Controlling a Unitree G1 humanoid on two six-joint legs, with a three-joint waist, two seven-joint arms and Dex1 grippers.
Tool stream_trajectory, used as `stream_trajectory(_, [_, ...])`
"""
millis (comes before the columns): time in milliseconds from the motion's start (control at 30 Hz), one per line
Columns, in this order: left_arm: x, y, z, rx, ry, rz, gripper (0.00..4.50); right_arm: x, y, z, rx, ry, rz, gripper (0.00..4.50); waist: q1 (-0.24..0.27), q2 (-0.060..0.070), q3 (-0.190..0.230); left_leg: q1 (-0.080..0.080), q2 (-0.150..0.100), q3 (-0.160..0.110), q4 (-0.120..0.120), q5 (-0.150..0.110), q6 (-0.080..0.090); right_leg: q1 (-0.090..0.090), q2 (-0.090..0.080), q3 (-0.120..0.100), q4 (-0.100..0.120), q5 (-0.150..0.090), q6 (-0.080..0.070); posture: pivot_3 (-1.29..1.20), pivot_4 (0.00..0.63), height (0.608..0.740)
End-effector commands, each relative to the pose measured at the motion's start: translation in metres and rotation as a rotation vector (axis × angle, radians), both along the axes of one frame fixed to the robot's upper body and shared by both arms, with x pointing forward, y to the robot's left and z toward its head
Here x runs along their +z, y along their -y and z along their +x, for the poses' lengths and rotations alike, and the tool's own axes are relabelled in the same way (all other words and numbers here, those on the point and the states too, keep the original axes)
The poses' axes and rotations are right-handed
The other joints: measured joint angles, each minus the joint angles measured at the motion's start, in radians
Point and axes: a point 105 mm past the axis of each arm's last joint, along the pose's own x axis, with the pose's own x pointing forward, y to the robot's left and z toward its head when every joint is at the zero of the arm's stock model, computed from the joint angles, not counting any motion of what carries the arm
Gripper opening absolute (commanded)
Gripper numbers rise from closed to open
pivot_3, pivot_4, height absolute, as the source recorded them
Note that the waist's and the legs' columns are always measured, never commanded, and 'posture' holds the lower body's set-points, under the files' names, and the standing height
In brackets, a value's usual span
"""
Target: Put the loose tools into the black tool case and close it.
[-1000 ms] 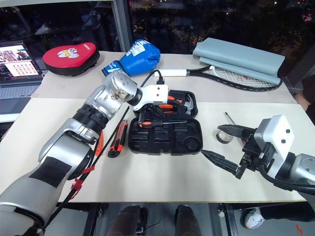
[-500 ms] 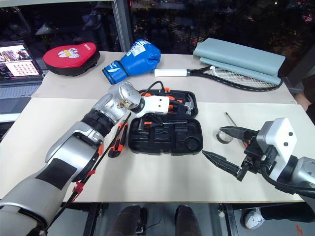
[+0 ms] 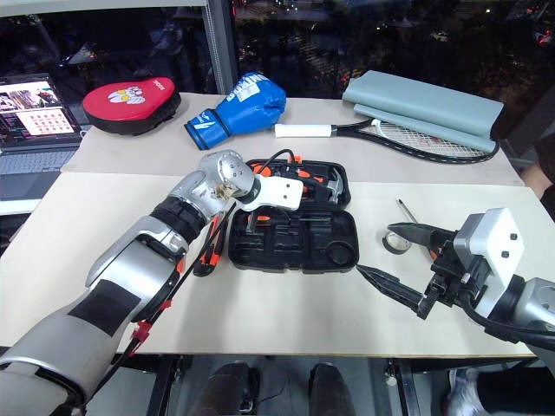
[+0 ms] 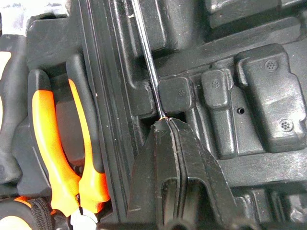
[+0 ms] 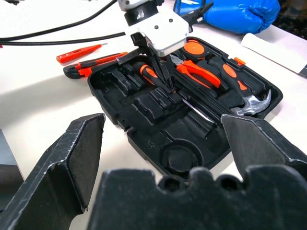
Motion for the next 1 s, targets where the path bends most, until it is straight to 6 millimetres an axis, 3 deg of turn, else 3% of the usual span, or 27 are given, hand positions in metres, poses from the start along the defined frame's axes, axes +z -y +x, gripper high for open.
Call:
stream_trajectory(33, [0.039,-0.028,-0.029,-0.125,-0.139,-0.159,3.06,0.002,0.038,-0.015,-0.178,0.012,-0.033,4.5,-0.003,0.001,-0.001,0.0,0.0,0.0,0.0,0.0,0.0,0.0,0.0,0.0,0.0,0.0,0.0,0.0,0.15,0.736])
stream_trajectory(167, [0.055,-0.043,-0.058,-0.208,-0.183,-0.209,4.45,-0.007,0.079,-0.044,-0.338,-0.061,-0.028,4.5,0.002,0.002,-0.001,0.002,0.0,0.0,0.0,0.0,0.0,0.003,0.0,0.0,-0.003,0.0,0.001,0.0,0.15,0.736])
stream_trajectory(267, [0.057,-0.049,-0.075,-0.249,-0.209,-0.193,4.48,-0.011,0.111,-0.07,-0.443,-0.126,-0.023,4.5,0.008,0.002,-0.001,0.003,0.0,-0.001,0.001,0.0,0.0,0.004,-0.001,0.0,-0.002,-0.001,0.001,0.0,0.15,0.736])
stream_trajectory(400, [0.056,-0.048,-0.082,-0.267,-0.213,-0.181,4.48,-0.01,0.117,-0.068,-0.43,-0.143,-0.013,4.5,0.002,0.002,-0.001,0.009,0.0,0.001,0.001,0.0,0.0,0.008,-0.001,0.002,-0.003,-0.002,0.002,0.0,0.15,0.736])
stream_trajectory(667, [0.054,-0.043,-0.092,-0.301,-0.21,-0.166,4.48,-0.023,0.1,0.006,-0.278,-0.152,-0.041,4.5,-0.027,0.006,-0.001,0.021,0.004,0.003,-0.001,0.0,0.0,0.019,0.001,0.003,-0.003,-0.007,0.003,0.0,0.15,0.736])
stream_trajectory(867, [0.057,-0.042,-0.099,-0.317,-0.192,-0.14,4.48,-0.045,0.094,0.062,-0.266,-0.252,-0.136,4.5,-0.018,0.008,0.0,0.017,0.002,0.003,-0.001,0.0,0.0,0.016,0.001,0.003,-0.003,-0.004,0.0,0.0,0.15,0.736])
stream_trajectory(1000, [0.058,-0.042,-0.1,-0.306,-0.179,-0.136,4.48,-0.054,0.093,0.082,-0.314,-0.293,-0.145,4.5,-0.013,0.009,-0.001,0.009,0.0,0.002,-0.001,0.0,0.0,0.006,0.0,0.003,-0.002,-0.004,-0.001,0.0,0.15,0.736])
